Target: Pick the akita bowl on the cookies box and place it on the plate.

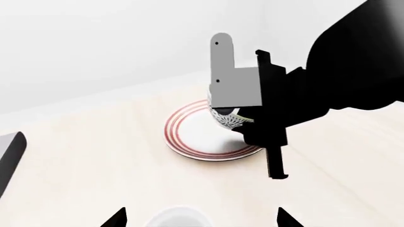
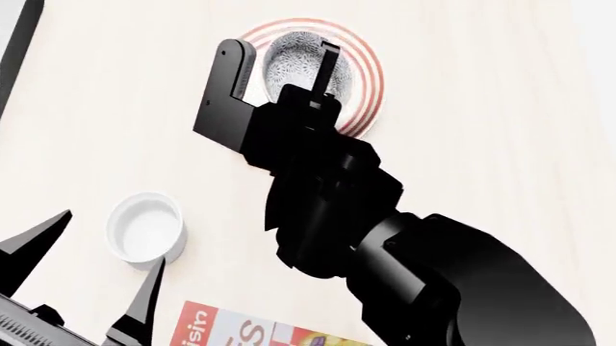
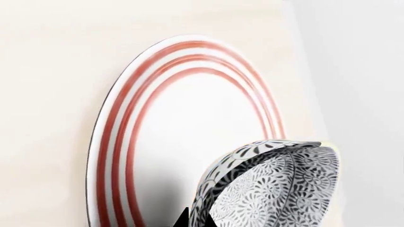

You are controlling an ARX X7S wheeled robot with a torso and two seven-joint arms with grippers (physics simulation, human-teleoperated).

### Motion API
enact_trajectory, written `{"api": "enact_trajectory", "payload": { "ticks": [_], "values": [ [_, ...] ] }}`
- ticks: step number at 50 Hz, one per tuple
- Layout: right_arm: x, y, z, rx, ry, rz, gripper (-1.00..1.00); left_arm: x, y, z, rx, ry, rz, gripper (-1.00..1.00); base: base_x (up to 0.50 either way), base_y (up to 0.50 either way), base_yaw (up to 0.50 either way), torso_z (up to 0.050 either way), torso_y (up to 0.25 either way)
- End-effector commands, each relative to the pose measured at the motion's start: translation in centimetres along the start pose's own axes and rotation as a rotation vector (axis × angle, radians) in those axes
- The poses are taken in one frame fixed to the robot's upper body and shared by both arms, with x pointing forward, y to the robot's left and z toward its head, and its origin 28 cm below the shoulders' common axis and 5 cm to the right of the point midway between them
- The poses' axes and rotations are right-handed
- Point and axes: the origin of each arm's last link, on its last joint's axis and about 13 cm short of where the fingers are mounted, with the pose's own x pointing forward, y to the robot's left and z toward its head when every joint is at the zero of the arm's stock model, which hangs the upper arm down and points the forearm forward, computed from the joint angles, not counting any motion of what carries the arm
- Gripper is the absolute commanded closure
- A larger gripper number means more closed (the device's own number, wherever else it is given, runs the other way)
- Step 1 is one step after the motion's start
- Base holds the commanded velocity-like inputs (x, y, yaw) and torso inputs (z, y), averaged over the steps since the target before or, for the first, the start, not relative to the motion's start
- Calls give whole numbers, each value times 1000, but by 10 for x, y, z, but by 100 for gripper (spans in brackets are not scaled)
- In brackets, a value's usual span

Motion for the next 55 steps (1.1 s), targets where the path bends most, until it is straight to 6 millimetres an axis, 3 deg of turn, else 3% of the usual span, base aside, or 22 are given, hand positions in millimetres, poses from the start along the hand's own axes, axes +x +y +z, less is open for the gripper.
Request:
{"api": "enact_trajectory", "payload": {
  "ticks": [1,3,4,36,44,55],
  "values": [
    [-2,-4,10,-56,-8,-11,100,0,1,2,-5,-14,2,-100,0,0,0,0,0],
    [-2,-3,10,-62,-7,-13,100,0,2,2,-5,-16,3,-100,0,0,0,0,0],
    [-2,-2,10,-64,-8,-12,-100,0,2,3,-6,-17,3,-100,0,0,0,0,0],
    [-4,-4,17,-55,-38,2,-100,-2,-2,4,-5,-13,-2,-100,0,0,0,0,0],
    [-47,1,15,-53,-135,65,-100,-5,0,6,-4,-14,16,-100,0,0,0,0,0],
    [-108,15,-10,-49,-264,32,-100,-9,6,12,-1,-28,63,-100,0,0,0,0,0]
  ]
}}
